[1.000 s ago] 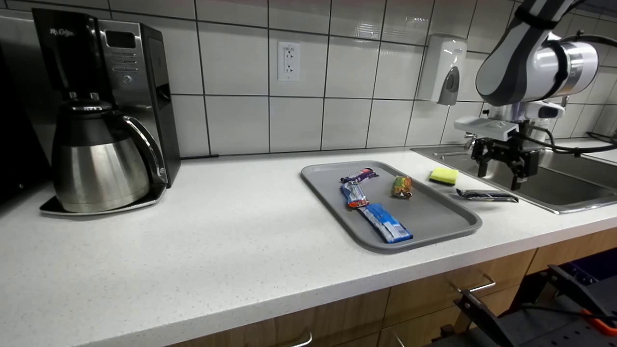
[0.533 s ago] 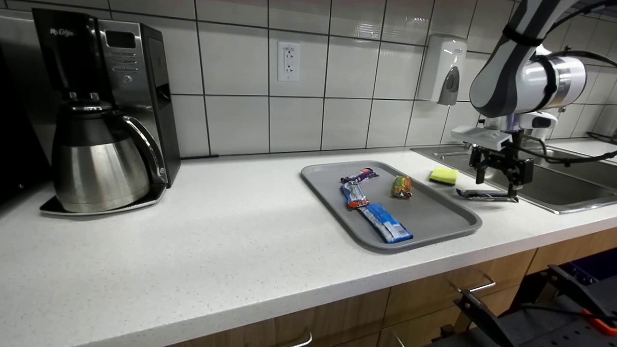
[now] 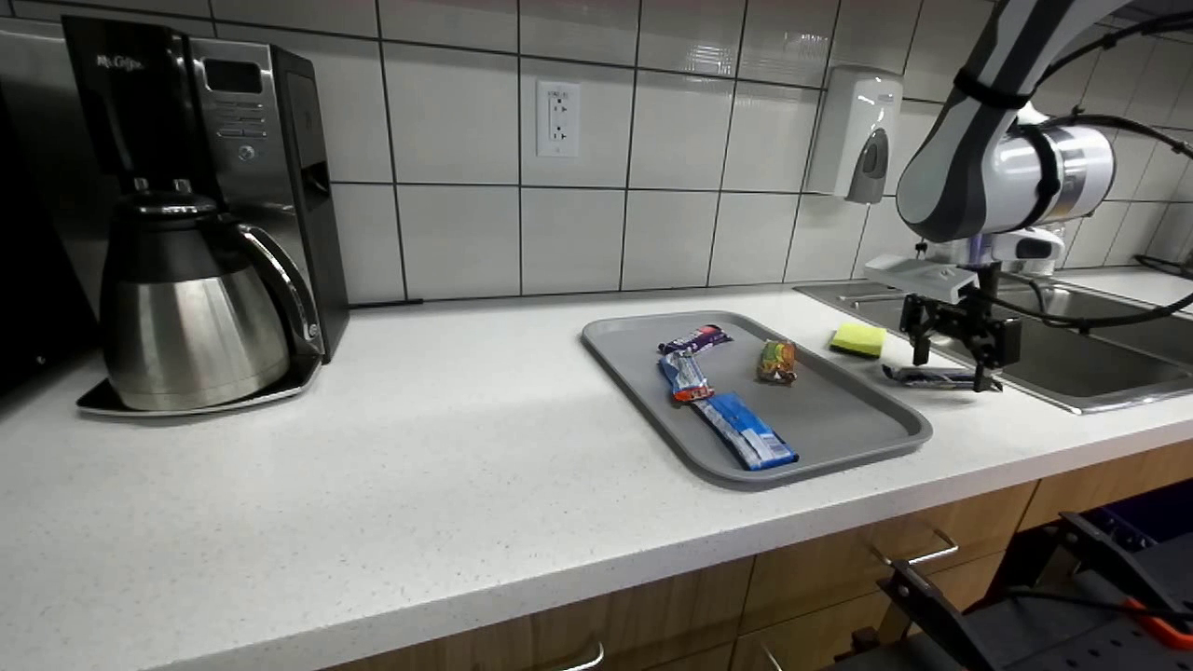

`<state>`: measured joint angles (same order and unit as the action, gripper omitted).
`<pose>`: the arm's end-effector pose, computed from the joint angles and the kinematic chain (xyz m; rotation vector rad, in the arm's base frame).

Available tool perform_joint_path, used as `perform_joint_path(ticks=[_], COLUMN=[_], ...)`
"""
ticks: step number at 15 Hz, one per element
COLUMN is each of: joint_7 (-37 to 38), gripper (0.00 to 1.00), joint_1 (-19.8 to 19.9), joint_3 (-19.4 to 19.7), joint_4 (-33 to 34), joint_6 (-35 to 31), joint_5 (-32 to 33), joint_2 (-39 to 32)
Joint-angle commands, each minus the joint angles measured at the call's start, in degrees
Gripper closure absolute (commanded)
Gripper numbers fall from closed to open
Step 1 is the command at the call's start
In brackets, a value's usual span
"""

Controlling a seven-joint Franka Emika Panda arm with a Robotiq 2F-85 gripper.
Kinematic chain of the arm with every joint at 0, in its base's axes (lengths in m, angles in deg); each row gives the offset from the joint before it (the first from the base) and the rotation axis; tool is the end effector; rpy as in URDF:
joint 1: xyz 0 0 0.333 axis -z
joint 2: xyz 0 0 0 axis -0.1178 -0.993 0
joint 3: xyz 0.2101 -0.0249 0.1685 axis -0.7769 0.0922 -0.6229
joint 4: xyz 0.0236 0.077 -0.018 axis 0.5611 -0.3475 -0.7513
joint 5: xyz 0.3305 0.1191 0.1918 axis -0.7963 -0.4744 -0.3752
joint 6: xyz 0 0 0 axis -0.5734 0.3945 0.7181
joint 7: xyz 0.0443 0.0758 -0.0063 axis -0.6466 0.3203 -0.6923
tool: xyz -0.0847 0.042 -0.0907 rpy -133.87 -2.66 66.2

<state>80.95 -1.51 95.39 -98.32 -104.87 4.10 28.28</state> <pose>0.4387 -0.2404 0.1004 2.0912 -2.0896 0.1101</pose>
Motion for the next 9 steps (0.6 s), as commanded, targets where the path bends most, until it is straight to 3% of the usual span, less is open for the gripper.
perform_joint_path(ticks=[1,9], joint_7=[0.6,0.1], gripper=[0.00,0.00], joint_1=[-1.5,-1.7], joint_3=[0.9,0.8], joint_4=[0.6,0.8], joint_6=[-0.7,-0.5], joint_5=[-1.1,-2.7], joint_2=[-1.0,-0.8])
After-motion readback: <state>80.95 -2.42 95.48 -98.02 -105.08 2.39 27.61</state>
